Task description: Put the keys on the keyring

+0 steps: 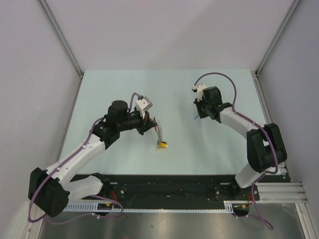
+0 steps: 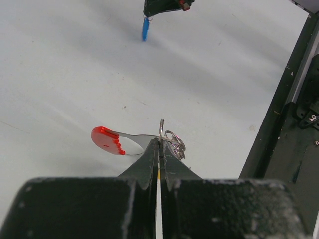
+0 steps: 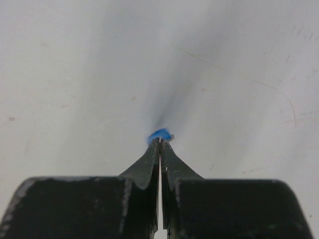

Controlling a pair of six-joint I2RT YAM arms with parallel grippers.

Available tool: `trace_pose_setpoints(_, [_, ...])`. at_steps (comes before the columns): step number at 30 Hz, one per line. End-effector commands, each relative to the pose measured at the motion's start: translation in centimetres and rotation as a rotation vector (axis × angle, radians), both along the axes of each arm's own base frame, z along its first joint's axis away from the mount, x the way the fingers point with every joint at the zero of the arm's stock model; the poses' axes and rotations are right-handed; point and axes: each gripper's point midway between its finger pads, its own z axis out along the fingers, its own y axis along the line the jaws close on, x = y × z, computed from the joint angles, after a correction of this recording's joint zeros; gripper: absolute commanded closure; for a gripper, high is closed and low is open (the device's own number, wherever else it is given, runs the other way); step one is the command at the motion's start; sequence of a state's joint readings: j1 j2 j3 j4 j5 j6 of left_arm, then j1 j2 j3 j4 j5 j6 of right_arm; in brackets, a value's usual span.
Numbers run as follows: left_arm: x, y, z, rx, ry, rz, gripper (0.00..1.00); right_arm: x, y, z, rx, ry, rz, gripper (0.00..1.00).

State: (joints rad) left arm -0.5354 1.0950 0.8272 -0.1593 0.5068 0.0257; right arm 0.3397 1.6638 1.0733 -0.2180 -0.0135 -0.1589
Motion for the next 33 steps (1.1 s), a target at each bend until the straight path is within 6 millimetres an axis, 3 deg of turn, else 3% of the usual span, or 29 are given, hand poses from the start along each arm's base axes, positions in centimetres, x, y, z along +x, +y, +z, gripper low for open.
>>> trace_pose_setpoints(1, [0.6,-0.2,3.1,-0.041,-0.069,-0.003,1.00,-1.2,3.1,6.4,0.131,-0.135,0.104,1.00])
trace_pose_setpoints(8, [0.4,0.2,3.7,-0.028,-0.099,-0.002,1.00,-6.4,6.9,11.9,0.391,-0.270,0.311,1.00])
trace_pose_setpoints(9, [0.4,0.3,3.9,-0.030,-0.107,0.000,1.00,-7.4,7.6,14.1,0.446,-0.338,0.372,1.00])
trace_pose_setpoints(11, [0.4,0.5,4.0,-0.022,-0.117,0.007,1.00,-9.3,8.0,13.6,0.500,-0.334,0.417,1.00])
trace_pose_setpoints(12, [0.4,0.6,4.3,-0.023,-0.127,0.010,1.00,-10.3,8.5,15.4,0.541,-0.391,0.472,1.00])
trace_pose_setpoints(13, [0.3,0.7,4.2,-0.018,-0.131,0.010,1.00,-11.2,8.6,14.6,0.556,-0.375,0.486,1.00])
trace_pose_setpoints(17, [0.2,0.9,4.6,-0.014,-0.148,0.008,1.00,-14.1,9.4,15.4,0.639,-0.401,0.573,1.00])
trace_pose_setpoints(20, [0.1,1.1,4.8,-0.011,-0.163,0.015,1.00,-15.5,9.5,14.8,0.665,-0.393,0.585,1.00])
trace_pose_setpoints(22, [0.2,1.3,4.9,-0.006,-0.170,0.021,1.00,-15.9,9.6,14.5,0.669,-0.388,0.582,1.00])
trace_pose_setpoints(28, [0.5,1.9,5.0,0.012,-0.184,0.055,1.00,-16.3,10.0,11.0,0.677,-0.291,0.540,1.00])
trace_pose_setpoints(33, [0.9,2.4,4.6,0.037,-0.171,0.088,0.99,-15.4,10.7,8.3,0.690,-0.194,0.418,1.00])
